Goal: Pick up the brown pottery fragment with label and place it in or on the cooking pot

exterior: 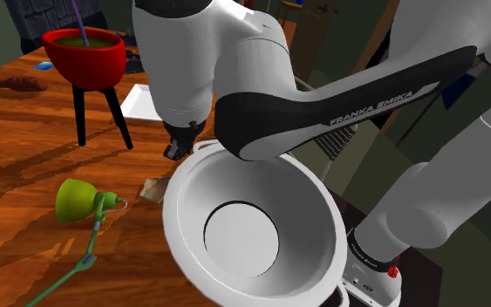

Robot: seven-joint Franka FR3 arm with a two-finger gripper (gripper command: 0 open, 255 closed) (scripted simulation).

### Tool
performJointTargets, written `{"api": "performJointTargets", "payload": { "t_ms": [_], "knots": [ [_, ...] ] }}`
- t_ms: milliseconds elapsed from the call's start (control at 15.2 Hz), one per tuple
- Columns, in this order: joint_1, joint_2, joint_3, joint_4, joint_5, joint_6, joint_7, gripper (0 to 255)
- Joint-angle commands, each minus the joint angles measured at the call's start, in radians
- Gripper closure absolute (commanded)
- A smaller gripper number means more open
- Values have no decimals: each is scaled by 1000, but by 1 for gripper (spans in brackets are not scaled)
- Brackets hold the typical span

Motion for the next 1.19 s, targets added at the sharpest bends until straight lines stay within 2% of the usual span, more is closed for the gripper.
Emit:
{"api": "performJointTargets", "payload": {
  "t_ms": [0, 66, 330, 660, 1122],
  "knots": [
    [0, 0, 0, 0, 0, 0, 0, 255],
    [0, 0, 0, 0, 0, 0, 0, 0],
    [-4, 205, -6, 136, 60, -2, -109, 0],
    [17, 473, -1, 339, 131, -53, -236, 0],
    [24, 518, -15, 307, 106, 9, -224, 0]
  ]
}}
